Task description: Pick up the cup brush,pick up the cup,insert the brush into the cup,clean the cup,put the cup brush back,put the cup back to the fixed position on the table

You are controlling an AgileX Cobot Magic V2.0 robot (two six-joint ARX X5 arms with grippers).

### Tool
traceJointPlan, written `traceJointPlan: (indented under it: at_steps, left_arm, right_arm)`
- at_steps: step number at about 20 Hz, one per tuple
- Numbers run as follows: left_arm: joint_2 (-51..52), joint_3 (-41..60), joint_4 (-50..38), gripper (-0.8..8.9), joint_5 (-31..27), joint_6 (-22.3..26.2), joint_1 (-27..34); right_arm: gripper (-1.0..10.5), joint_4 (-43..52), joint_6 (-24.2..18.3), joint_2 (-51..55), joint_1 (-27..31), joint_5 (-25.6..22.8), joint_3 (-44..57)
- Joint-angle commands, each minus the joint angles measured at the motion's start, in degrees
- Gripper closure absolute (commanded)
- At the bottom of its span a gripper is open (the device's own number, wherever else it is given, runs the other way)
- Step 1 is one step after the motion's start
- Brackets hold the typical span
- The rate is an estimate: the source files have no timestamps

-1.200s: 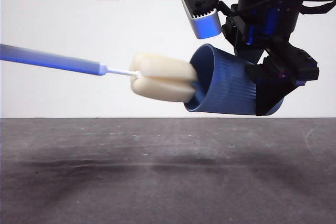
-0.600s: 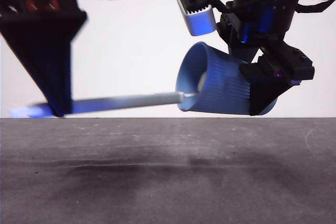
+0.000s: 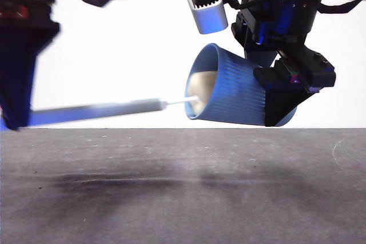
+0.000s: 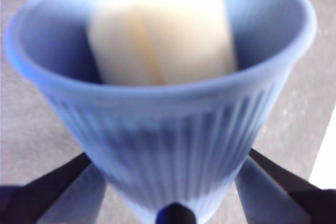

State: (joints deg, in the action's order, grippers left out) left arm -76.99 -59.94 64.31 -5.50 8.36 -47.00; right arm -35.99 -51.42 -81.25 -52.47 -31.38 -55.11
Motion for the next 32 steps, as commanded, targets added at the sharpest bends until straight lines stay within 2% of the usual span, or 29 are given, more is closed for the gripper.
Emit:
traceJointPlan:
  at_steps: [1,5,8,10,12,15,16,19,20,23,27,32]
  left_arm:
    - [3.5,0.1,3.0,8.22,-2.6,-4.3,1.4]
    - [10.4,0.1,8.0,8.22,-5.0,-4.9,5.0]
    - [14.4,0.1,9.3,8.22,-4.9,-5.8,7.6]
    - [16.1,0.1,8.4,8.22,-4.9,-7.8,8.4]
    - [16.6,0.1,5.0,8.22,-4.8,-11.7,8.6]
    - [16.5,2.1,-5.7,8.22,-1.8,-17.9,8.6]
    - [16.1,3.5,-9.5,8.22,0.0,-19.9,8.6]
    - [14.4,8.4,-18.7,8.22,-2.0,-26.1,9.9]
    - [14.1,10.0,-21.4,8.22,-1.9,-27.5,10.9]
    - [13.7,15.0,-30.7,8.22,-0.3,-32.5,14.7]
    - [9.8,15.6,-33.5,8.22,1.1,-32.7,16.7]
    - [-0.4,15.6,-37.4,8.22,2.0,-33.3,16.7]
  right_arm:
    - [9.6,-0.1,2.8,-0.5,0.5,-1.0,0.0]
    - [9.6,0.0,8.0,-0.5,1.1,-2.0,0.0]
    - [9.6,0.2,14.7,-0.4,1.1,-2.0,0.0]
    - [9.6,1.1,22.4,0.0,1.1,-1.9,0.0]
    - [9.6,1.5,32.4,1.3,1.1,-1.0,0.0]
    - [9.6,3.2,45.7,5.3,1.1,4.1,0.0]
    - [9.6,4.4,49.0,7.2,1.1,5.2,0.0]
    - [9.6,8.6,57.9,13.1,1.1,9.1,0.0]
    - [9.6,9.3,59.3,14.8,1.1,9.2,0.0]
    - [9.6,10.9,59.6,19.8,1.1,9.2,0.0]
    - [9.6,12.0,61.5,24.1,1.1,12.1,0.0]
    - [9.6,10.3,61.5,25.4,1.0,12.0,0.0]
